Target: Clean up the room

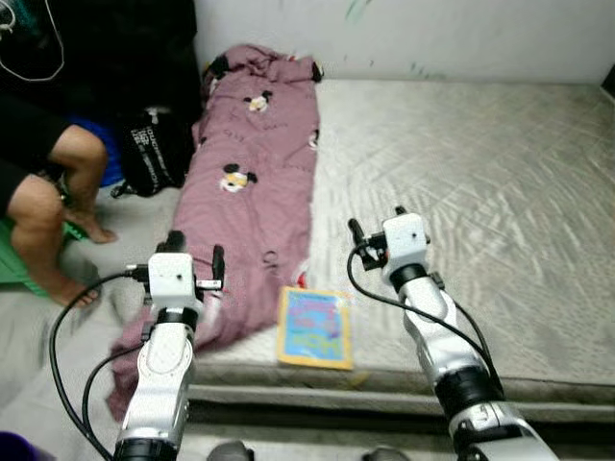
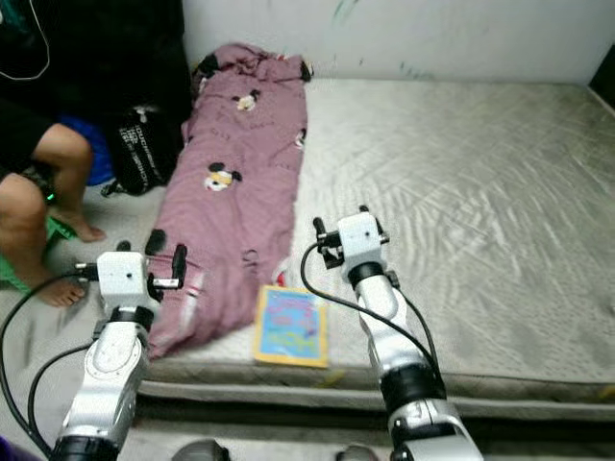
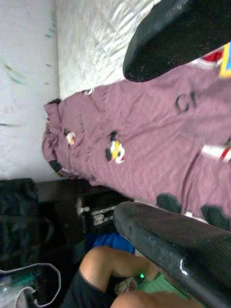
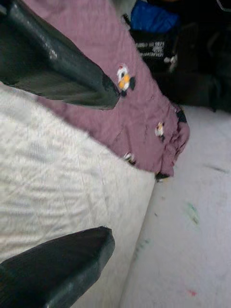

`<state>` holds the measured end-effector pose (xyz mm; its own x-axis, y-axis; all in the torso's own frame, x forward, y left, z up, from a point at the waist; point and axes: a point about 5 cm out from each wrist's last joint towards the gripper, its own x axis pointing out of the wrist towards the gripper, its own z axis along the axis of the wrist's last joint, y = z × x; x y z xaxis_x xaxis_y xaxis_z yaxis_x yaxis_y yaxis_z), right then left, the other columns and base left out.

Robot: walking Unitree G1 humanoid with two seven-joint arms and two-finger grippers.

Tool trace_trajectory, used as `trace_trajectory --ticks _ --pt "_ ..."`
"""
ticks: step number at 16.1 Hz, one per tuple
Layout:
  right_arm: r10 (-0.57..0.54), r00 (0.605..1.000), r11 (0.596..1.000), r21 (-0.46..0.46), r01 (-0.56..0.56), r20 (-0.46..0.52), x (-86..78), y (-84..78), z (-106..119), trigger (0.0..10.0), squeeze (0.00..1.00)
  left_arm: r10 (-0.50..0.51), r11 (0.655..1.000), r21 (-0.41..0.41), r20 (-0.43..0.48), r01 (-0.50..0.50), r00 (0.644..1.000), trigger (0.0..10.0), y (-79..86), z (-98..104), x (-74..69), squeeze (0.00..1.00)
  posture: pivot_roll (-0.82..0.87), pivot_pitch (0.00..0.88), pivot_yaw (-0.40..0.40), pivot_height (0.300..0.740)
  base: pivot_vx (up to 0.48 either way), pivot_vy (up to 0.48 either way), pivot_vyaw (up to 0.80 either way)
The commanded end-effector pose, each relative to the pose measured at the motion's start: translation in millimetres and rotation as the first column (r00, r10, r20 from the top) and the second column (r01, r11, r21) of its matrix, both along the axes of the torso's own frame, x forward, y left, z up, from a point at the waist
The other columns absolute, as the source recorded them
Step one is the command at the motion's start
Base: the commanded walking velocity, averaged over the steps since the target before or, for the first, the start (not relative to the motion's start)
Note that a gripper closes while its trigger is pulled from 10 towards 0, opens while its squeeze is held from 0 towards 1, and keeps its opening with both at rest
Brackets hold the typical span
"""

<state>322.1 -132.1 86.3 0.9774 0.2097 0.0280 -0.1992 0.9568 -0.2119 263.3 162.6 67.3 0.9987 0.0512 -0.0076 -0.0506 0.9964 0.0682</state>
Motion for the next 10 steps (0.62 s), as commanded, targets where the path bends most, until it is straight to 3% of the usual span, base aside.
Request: trace_trajectory --ticks 1,10 --pt "-0.018 1.0 1.0 -0.004 0.018 -0.003 1.0 -5.6 -0.4 10.0 0.0 -0.014 1.0 0.001 0.002 0.014 1.0 10.0 -4.7 1.2 1.2 0.0 0.04 0.0 0.032 0.74 0.0 -0.375 0.0" --pt "-0.019 1.0 1.0 -0.008 0.019 -0.007 0.5 -6.9 -2.3 10.0 0.0 -0.016 1.0 -0.003 0.001 0.016 1.0 10.0 -7.2 0.6 1.1 0.0 0.04 0.0 0.029 0.74 0.0 -0.374 0.0"
